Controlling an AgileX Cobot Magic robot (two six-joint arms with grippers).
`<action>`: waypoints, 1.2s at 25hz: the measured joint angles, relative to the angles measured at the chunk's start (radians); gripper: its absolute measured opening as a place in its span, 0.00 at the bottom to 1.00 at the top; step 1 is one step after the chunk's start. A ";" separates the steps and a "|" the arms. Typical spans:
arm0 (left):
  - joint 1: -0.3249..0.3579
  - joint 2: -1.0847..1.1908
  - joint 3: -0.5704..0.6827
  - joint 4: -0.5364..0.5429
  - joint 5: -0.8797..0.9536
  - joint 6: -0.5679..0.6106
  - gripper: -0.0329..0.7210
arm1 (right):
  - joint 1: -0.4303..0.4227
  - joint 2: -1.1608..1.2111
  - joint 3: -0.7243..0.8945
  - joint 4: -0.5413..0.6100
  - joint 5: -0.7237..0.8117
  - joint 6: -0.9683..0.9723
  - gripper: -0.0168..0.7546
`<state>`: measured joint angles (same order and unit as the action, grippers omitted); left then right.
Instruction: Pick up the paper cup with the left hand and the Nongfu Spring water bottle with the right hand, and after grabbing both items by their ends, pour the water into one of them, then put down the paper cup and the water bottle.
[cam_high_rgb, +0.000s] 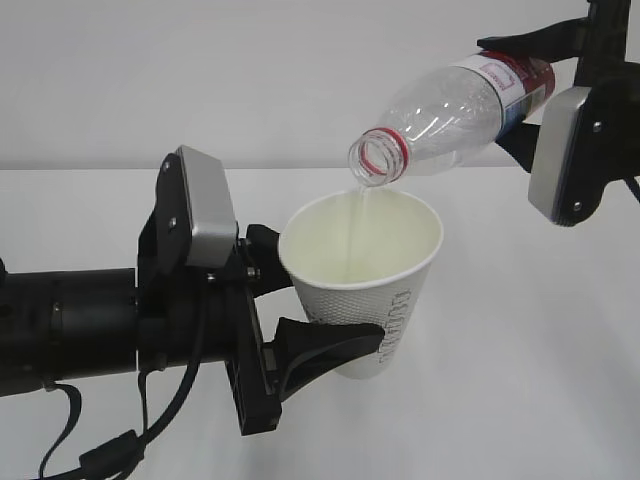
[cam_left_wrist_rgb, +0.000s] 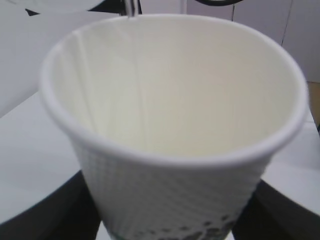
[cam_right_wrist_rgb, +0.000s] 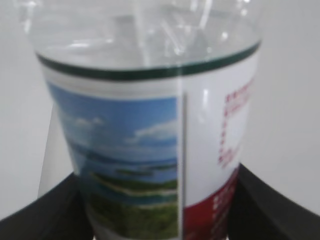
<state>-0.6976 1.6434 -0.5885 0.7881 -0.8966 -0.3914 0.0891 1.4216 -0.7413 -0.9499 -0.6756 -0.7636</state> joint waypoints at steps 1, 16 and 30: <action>0.000 0.000 0.000 0.000 0.000 0.000 0.73 | 0.000 0.000 0.000 0.000 0.000 0.000 0.67; 0.000 0.000 0.000 0.000 0.000 0.000 0.73 | 0.000 0.000 0.000 0.000 0.000 0.000 0.67; 0.000 0.000 0.000 0.000 0.000 -0.017 0.73 | 0.000 0.000 0.000 0.004 0.000 -0.007 0.67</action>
<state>-0.6976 1.6434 -0.5885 0.7881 -0.8966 -0.4086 0.0891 1.4216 -0.7413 -0.9463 -0.6756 -0.7709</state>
